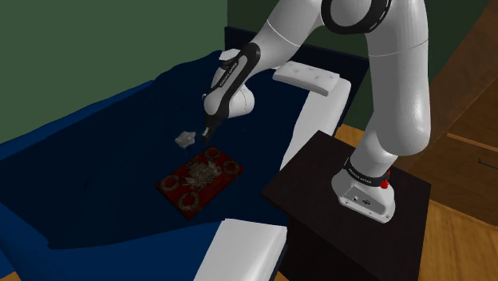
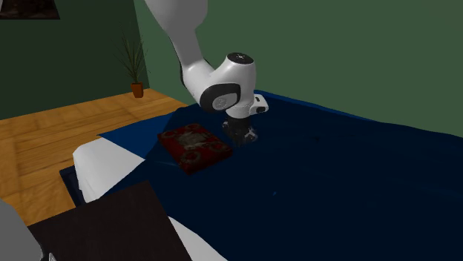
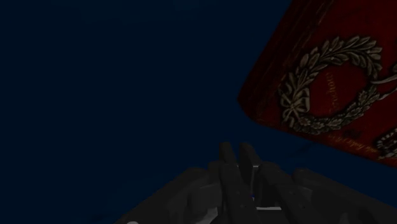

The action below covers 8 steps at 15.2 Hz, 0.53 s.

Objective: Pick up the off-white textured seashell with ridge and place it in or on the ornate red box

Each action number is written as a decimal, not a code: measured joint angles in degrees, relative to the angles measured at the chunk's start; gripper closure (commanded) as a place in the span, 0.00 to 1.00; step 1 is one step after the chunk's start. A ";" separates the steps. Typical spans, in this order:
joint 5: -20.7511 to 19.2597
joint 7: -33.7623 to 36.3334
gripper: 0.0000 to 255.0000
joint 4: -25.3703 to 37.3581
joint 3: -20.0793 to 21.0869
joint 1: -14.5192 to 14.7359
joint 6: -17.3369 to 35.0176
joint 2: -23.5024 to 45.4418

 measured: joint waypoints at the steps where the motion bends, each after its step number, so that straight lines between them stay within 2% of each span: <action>1: 0.00 0.00 1.00 0.00 0.00 0.00 0.00 0.00; 5: 0.00 -0.01 1.00 0.00 0.00 -0.01 0.00 0.00; 6: 0.00 -0.01 0.00 0.00 0.00 -0.01 0.00 0.00; 7: 0.00 -0.01 0.00 0.00 0.00 -0.01 0.00 0.00; 8: 0.98 -1.22 0.00 0.68 1.52 -1.51 -0.25 0.17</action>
